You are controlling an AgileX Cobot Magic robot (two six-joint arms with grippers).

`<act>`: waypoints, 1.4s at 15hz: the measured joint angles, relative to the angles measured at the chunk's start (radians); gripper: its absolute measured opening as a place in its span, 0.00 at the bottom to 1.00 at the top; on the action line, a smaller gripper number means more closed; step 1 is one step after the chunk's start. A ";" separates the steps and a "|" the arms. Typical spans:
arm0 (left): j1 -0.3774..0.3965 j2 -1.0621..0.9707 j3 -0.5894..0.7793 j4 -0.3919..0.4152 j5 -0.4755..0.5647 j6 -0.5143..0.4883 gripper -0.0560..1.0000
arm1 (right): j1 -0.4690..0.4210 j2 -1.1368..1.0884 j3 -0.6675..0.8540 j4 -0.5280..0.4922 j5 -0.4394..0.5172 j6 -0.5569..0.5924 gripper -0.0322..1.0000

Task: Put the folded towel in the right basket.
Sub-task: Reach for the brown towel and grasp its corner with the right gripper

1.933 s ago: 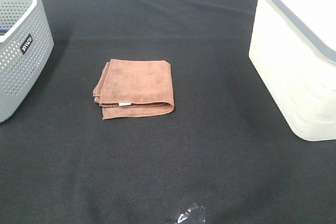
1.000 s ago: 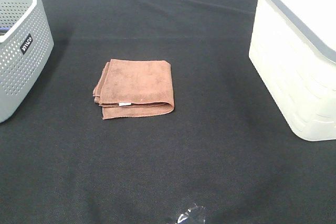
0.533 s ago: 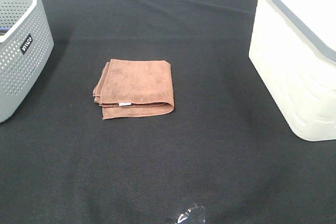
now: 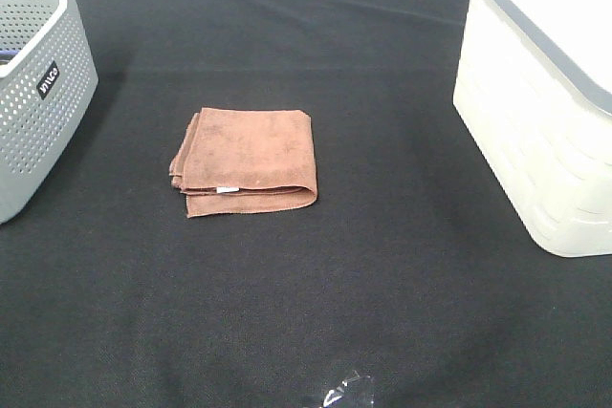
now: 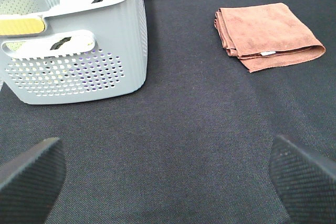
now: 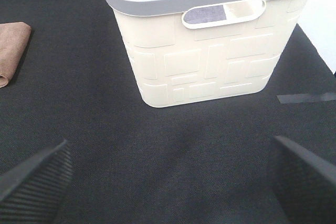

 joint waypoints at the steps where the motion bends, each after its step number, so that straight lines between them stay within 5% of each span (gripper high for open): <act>1: 0.000 0.000 0.000 0.000 0.000 0.000 0.98 | 0.000 0.000 0.000 0.000 0.000 0.000 0.97; 21: 0.000 0.000 0.000 -0.011 0.000 0.000 0.98 | 0.000 0.000 0.000 0.000 0.000 0.000 0.97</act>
